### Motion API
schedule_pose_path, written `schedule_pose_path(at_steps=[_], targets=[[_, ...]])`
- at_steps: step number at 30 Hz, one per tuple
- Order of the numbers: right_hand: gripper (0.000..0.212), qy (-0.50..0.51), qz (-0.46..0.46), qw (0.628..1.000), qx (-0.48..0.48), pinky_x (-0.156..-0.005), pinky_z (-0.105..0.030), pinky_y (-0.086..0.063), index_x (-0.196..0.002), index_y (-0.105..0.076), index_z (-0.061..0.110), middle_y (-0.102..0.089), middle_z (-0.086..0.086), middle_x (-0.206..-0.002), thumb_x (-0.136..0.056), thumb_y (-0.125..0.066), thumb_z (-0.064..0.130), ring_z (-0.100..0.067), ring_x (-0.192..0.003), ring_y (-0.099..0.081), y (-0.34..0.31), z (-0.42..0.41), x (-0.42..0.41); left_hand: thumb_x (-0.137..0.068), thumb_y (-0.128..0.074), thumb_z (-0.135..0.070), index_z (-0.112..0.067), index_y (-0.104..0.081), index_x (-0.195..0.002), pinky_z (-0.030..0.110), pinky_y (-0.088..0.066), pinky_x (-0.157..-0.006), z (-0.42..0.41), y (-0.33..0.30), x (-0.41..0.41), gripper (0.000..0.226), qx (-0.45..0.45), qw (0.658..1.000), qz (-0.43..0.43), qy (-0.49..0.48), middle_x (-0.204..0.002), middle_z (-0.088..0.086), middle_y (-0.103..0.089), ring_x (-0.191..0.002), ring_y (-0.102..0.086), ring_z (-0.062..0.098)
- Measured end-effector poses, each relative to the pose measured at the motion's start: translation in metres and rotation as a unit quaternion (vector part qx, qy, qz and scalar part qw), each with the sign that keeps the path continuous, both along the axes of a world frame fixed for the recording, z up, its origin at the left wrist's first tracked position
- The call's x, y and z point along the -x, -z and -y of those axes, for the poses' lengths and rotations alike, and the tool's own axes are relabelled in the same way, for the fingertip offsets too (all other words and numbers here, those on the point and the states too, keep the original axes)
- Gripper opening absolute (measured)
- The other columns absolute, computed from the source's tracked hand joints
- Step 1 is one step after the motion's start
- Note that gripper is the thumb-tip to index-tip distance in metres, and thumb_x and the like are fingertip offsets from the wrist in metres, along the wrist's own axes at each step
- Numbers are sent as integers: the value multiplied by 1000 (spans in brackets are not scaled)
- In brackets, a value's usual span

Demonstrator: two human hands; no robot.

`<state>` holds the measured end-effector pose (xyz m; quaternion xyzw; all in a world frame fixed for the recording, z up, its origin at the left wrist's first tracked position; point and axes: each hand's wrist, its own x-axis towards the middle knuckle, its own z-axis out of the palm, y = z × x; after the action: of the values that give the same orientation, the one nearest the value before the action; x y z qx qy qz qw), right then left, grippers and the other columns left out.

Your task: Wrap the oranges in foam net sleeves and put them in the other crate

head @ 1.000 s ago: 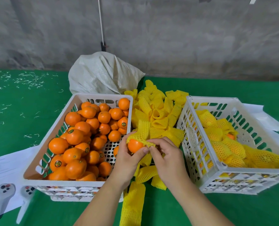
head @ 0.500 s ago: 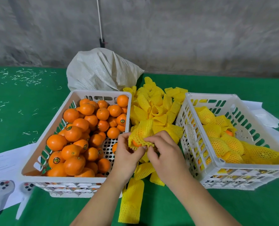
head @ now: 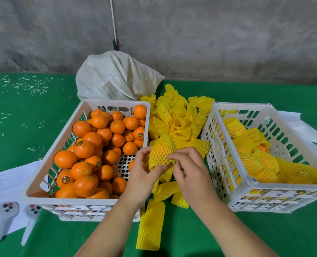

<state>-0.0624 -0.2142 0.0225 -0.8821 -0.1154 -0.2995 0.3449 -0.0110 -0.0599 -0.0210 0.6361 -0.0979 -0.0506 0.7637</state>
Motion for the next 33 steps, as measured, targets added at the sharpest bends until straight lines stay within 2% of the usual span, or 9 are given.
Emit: schedule_pose_path(at_steps=[4, 7, 9, 14, 18, 21, 24, 28, 33], targets=[[29, -11, -112, 976, -187, -78, -18, -50, -118, -65, 34, -58, 9, -113, -89, -67, 32, -9, -98, -61, -2, -3, 5, -80, -82, -22, -34, -54, -127, 27, -58, -84, 0, 5, -3, 55, 9, 999, 9, -32, -116, -11, -69, -106, -69, 11], [61, 19, -223, 910, -349, -84, -20, -54, -137, -46, 46, -53, 9, -135, -81, -65, 62, -8, -114, -59, -10, -7, -4, -81, -84, -18, -32, -48, -133, 24, -57, -84, 2, 6, -2, 64, -27, 999, 38, -3, -123, -12, -64, -111, -67, 10], [78, -6, -284, 885, -370, -96, -24, -52, -150, -31, 47, -47, 15, -145, -85, -73, 55, -6, -126, -53, -8, -18, -9, -82, -82, -15, -41, -43, -134, 20, -55, -87, 4, 7, 1, 70, -88, 993, 77, 23, -127, -20, -56, -114, -64, 7], [73, -9, -283, 892, -354, -84, -5, -49, -136, -39, 64, -47, 42, -129, -88, -80, 27, 20, -115, -50, 16, -16, -8, -85, -85, -27, -42, -28, -154, 28, -50, -104, 5, 10, 3, 90, -167, 979, 96, 64, -154, -15, -36, -135, -53, 8], [69, 66, -260, 905, -329, -82, -8, -48, -128, -42, 73, -47, 54, -118, -85, -82, 37, 21, -111, -51, -3, 46, -17, -91, -83, -28, -46, -34, -152, 27, -57, -77, 7, 7, 4, 80, -112, 988, 68, 75, -152, -23, -39, -81, -66, 11], [73, 186, -186, 913, -312, -102, -37, -50, -146, -35, 55, -45, 24, -147, -89, -78, 39, -8, -132, -49, -18, 115, -32, -100, -73, -24, -45, -41, -148, 28, -60, -83, 6, 4, 2, 61, -90, 994, 44, 49, -141, -32, -47, -83, -66, 8], [89, 332, -161, 870, -326, -118, -59, -34, -160, -19, 35, -28, -2, -166, -91, -76, 35, -32, -151, -29, -24, 175, -48, -105, -66, -19, -43, -48, -145, 20, -58, -86, 5, 6, 0, 50, -55, 998, 2, 43, -129, -37, -55, -101, -73, 13], [101, 423, -161, 808, -378, -118, -58, -32, -164, 3, 29, -2, -6, -172, -93, -70, 37, -37, -154, -15, -16, 200, -57, -96, -71, -36, -48, -59, -134, 20, -59, -84, 5, 6, -4, 42, -40, 998, -21, 34, -95, -40, -65, -89, -72, 16], [104, 367, -286, 859, -214, -122, -56, -20, -161, 11, 36, 25, -5, -168, -94, -68, 40, -40, -156, 4, 25, 174, -50, -86, -75, -54, -43, -65, -131, 33, -60, -84, 3, 6, -8, 47, -39, 997, -53, 25, -105, -30, -68, -93, -74, 19]])
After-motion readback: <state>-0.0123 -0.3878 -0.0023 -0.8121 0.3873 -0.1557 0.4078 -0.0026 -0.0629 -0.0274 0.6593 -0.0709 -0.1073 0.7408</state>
